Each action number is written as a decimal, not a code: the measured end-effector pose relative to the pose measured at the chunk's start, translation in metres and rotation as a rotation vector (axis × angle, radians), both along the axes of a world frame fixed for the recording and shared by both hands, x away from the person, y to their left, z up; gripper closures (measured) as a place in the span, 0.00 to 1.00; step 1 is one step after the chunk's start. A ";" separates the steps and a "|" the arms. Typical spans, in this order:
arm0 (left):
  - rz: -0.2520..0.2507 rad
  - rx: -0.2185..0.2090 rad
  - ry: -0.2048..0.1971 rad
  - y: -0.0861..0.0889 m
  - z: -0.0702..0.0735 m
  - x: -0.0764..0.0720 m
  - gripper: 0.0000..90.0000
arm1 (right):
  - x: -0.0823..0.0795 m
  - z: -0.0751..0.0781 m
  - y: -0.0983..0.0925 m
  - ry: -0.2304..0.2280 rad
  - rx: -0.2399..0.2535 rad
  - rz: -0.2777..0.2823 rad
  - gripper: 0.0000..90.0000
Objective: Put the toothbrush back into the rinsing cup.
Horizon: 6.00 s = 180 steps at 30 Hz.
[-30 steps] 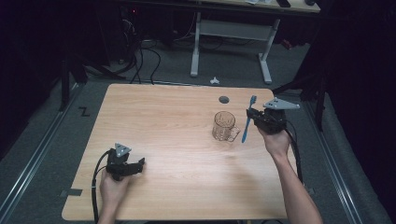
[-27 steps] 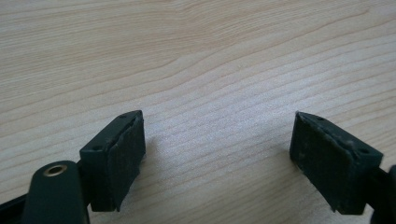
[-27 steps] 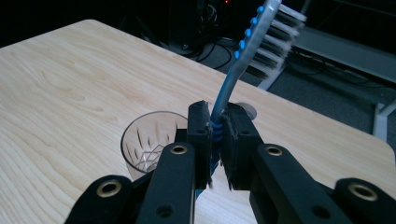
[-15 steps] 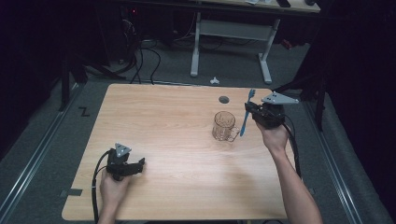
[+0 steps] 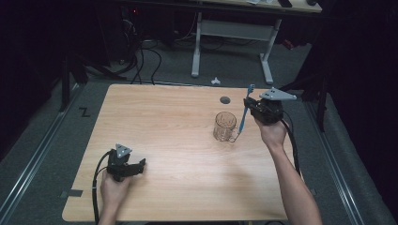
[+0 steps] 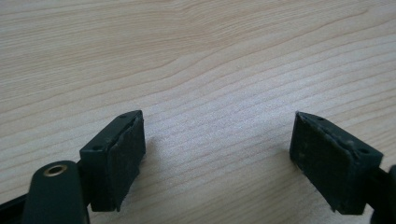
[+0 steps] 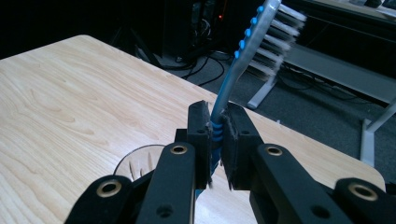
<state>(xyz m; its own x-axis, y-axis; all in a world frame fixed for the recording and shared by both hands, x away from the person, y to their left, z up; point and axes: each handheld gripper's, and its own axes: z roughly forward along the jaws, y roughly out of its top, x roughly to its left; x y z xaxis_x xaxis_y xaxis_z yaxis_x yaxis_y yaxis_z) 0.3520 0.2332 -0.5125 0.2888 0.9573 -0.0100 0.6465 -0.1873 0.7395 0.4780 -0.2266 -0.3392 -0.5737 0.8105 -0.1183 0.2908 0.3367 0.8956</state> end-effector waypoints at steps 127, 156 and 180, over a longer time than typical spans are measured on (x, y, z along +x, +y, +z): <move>-0.002 0.000 0.000 0.000 0.000 0.000 0.21 | -0.018 -0.062 0.009 0.020 -0.166 0.019 0.91; -0.002 0.000 0.000 0.000 0.000 0.000 0.21 | -0.014 -0.071 0.003 0.086 -0.089 0.012 0.76; -0.002 0.000 0.000 0.000 0.000 0.000 0.21 | -0.025 -0.063 -0.013 0.090 0.010 0.029 0.65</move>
